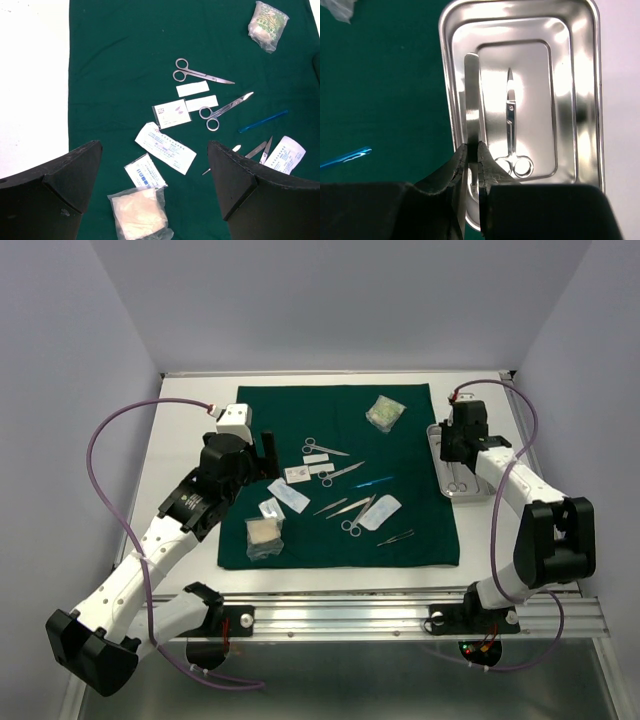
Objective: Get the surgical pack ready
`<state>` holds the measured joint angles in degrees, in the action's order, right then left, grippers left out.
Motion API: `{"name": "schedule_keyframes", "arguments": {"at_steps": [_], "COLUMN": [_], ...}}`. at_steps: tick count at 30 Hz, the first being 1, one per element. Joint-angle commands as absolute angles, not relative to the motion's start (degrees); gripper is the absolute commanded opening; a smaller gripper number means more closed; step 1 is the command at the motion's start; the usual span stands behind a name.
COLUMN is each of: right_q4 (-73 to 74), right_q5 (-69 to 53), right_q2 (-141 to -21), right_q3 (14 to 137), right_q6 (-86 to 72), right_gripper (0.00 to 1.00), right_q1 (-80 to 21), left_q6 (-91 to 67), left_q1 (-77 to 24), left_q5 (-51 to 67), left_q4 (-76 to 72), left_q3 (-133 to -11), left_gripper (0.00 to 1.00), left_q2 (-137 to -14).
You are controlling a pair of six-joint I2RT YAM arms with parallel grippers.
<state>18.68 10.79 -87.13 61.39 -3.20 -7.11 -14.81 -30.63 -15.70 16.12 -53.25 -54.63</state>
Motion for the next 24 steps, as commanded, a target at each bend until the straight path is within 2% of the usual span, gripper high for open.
{"name": "schedule_keyframes", "arguments": {"at_steps": [1, 8, 10, 14, 20, 21, 24], "right_q4": [16.4, 15.6, 14.2, 13.8, 13.7, 13.7, 15.5], "right_q5": [11.9, 17.9, 19.3, 21.7, 21.1, 20.4, 19.0], "right_q2": [-87.4, -92.0, -93.3, -94.9, -92.0, -90.9, -89.5], "right_q3": [60.0, 59.5, 59.6, 61.3, 61.5, 61.4, 63.6], "right_q6": [-1.4, -1.5, -1.6, -1.3, -3.0, -3.2, -4.9], "right_gripper": [0.01, 0.02, 0.06, 0.43, 0.5, 0.62, 0.62], "right_q1": [-6.1, -5.5, -5.5, -5.5, -5.5, -5.5, -6.9], "left_q6": [-13.5, -13.4, -13.4, -13.3, -13.0, -13.0, -12.7], "left_q1": [-30.2, -30.3, -30.3, -30.3, -30.2, -30.2, -30.2], "left_q5": [-16.3, -16.4, -16.3, -16.6, -17.0, -16.9, -15.7], "left_q4": [14.9, 15.1, 15.0, 15.5, 15.4, 15.4, 15.0], "left_q3": [-53.9, -54.5, -54.4, -54.4, -54.1, -54.3, -54.7], "left_gripper": [0.99, 0.99, 0.99, 0.99, 0.99, 0.99, 0.99], "left_q2": [-53.9, -54.1, -53.9, -53.4, -53.4, -53.7, -54.2]}}
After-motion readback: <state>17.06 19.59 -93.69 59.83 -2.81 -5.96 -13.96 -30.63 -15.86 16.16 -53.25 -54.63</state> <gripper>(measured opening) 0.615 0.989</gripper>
